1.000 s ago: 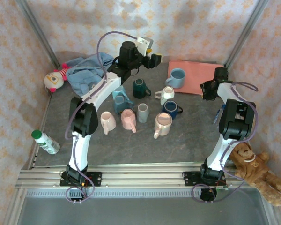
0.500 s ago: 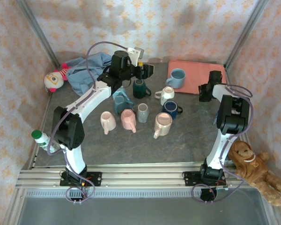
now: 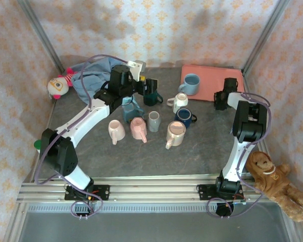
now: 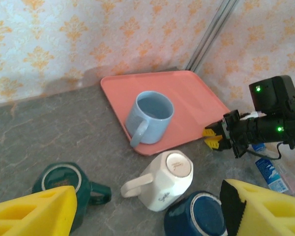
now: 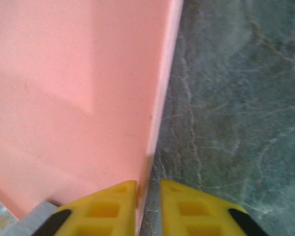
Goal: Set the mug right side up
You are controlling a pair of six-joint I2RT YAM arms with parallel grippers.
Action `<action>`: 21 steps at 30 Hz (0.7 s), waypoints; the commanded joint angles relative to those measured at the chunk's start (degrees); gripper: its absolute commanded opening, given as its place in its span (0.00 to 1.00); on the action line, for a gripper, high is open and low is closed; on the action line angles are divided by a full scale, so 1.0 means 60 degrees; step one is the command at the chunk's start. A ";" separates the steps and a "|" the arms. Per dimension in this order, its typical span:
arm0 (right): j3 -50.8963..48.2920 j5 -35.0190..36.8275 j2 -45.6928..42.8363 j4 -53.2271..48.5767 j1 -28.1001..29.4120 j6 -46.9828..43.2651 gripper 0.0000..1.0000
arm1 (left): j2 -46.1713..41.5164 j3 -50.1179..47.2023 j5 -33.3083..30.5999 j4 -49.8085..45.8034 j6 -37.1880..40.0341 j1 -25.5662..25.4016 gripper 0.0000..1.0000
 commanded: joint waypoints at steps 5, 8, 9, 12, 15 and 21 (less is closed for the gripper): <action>-0.0459 0.0558 -0.0035 -0.0576 0.0122 -0.0256 0.00 | -0.0806 -0.0393 -0.0824 -0.0610 -0.0049 0.0011 0.78; -0.0678 0.0444 -0.0183 -0.0495 0.0173 -0.0255 0.00 | -0.0913 -0.0407 -0.0891 -0.0872 -0.0068 -0.0015 0.78; -0.0752 0.0422 -0.0225 -0.0464 0.0201 -0.0245 0.00 | -0.1009 -0.0485 -0.1010 -0.0871 -0.0124 -0.0027 0.78; -0.1001 0.0426 -0.0424 -0.0424 0.0237 -0.0291 0.00 | -0.1371 -0.0900 -0.1225 -0.0737 -0.0262 -0.0036 0.77; -0.1307 0.0367 -0.0632 -0.0341 0.0247 -0.0332 0.00 | -0.1679 -0.1245 -0.1399 -0.0746 -0.0422 -0.0044 0.77; -0.1971 0.0383 -0.1142 -0.0322 0.0288 -0.0425 0.00 | -0.2176 -0.1862 -0.1387 -0.0665 -0.0567 -0.0042 0.77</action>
